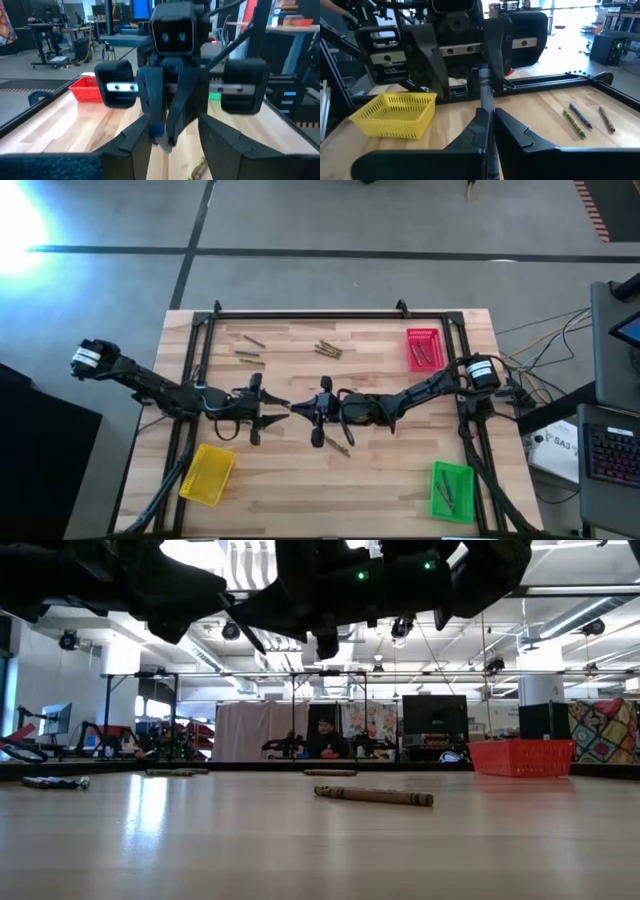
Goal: Sort crayons
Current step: Put the blue crayon into the yellow bin
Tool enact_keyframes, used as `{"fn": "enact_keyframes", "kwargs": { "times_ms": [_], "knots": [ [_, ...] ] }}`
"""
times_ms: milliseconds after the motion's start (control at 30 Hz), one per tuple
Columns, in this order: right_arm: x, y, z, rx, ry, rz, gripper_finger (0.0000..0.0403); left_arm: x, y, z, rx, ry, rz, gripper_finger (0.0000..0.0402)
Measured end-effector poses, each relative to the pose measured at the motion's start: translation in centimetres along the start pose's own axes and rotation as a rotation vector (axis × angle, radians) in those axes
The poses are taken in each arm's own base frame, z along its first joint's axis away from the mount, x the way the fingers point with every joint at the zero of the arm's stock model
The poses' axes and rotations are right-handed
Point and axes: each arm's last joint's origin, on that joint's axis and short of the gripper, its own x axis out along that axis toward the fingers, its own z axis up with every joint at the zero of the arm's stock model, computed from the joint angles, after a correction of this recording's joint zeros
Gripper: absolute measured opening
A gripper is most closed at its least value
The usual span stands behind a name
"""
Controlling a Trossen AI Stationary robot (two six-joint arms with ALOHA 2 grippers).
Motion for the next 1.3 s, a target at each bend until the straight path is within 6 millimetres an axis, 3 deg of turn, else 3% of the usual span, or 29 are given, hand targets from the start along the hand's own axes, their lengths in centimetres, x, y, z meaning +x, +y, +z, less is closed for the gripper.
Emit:
{"fn": "enact_keyframes", "kwargs": {
  "times_ms": [333,600,733,900,1100,1200,1300],
  "knots": [
    [0.0,0.0,-0.1,0.005,0.010,0.001,0.0012,0.0,0.0,-0.3,0.014,0.021,0.002,0.0099],
    [0.0,0.2,-0.2,0.028,0.029,0.071,0.0013,0.0,0.0,-0.4,0.052,0.035,-0.009,0.0011],
    [0.0,0.2,-0.4,0.038,0.053,0.077,0.0029,-0.1,0.0,-0.6,0.067,0.069,-0.022,0.0011],
    [-0.7,-0.2,0.3,-0.018,0.133,0.001,0.0076,-0.1,-0.2,0.1,0.066,0.269,-0.016,0.0004],
    [-3.0,-1.4,2.4,-0.025,0.287,-0.227,0.0124,-1.4,-1.2,3.3,-0.013,0.760,-0.002,0.0004],
    [-4.3,-2.0,3.2,0.014,0.361,-0.267,0.0137,-2.2,-2.4,4.9,-0.110,0.920,-0.071,0.0008],
    [-5.1,-2.2,3.7,0.042,0.396,-0.286,0.0144,-2.7,-3.9,6.6,-0.154,0.969,-0.207,0.0010]
  ]
}}
